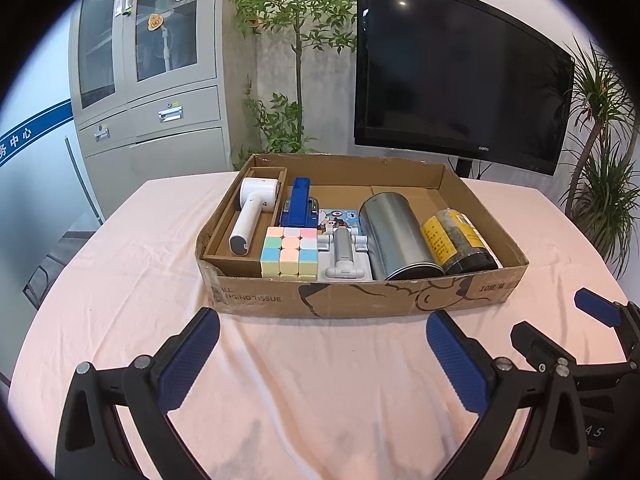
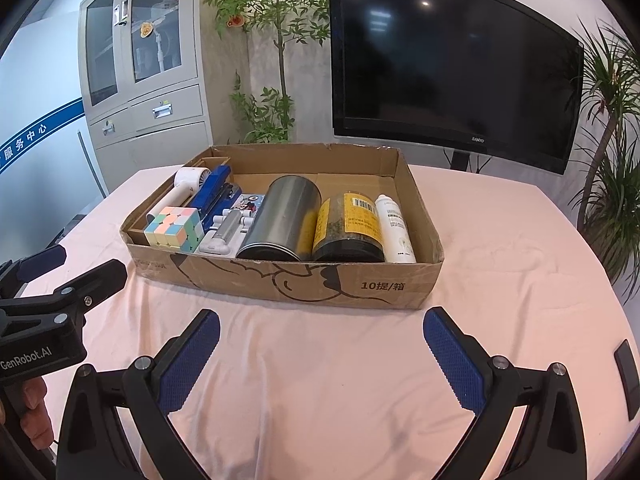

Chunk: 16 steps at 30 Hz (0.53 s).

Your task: Organize rigid objects

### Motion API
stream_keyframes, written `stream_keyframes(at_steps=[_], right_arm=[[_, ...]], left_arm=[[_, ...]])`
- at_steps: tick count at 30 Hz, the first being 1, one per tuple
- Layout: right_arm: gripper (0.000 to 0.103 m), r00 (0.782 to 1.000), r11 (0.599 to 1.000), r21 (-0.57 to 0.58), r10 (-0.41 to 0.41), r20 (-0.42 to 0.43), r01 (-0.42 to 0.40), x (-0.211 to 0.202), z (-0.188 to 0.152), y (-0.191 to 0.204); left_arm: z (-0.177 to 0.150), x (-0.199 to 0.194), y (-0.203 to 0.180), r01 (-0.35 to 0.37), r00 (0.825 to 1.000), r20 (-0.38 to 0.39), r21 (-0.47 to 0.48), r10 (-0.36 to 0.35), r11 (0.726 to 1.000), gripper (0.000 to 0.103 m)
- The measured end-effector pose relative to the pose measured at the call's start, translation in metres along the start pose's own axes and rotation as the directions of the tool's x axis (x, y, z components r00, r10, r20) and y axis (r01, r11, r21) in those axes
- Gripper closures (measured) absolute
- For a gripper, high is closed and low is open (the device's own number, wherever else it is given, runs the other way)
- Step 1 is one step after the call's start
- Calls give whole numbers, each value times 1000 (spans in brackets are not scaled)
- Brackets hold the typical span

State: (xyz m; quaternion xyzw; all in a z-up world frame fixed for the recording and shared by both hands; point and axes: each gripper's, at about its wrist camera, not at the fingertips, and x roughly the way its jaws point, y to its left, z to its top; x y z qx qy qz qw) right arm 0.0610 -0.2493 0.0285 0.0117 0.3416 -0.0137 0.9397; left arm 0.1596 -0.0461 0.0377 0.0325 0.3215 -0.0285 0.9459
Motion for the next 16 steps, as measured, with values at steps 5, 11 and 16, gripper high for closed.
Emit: stream_keyframes(at_steps=[5,11,16], right_arm=[[1,1000,1000,-4,-3,0,3,0,0,2],[1,1000,1000,-4,-1,-10,1,7,0,5],[1,1000,1000,-6,27,-8,-27,22,2,4]], left_arm=[[0,2,2,-1,1000,-6,-7,1,1000,0],[1,10,5,10,1000,-14,-1,-10,1000,0],[8,23,13,98,995,15,-11,-97,995,0]])
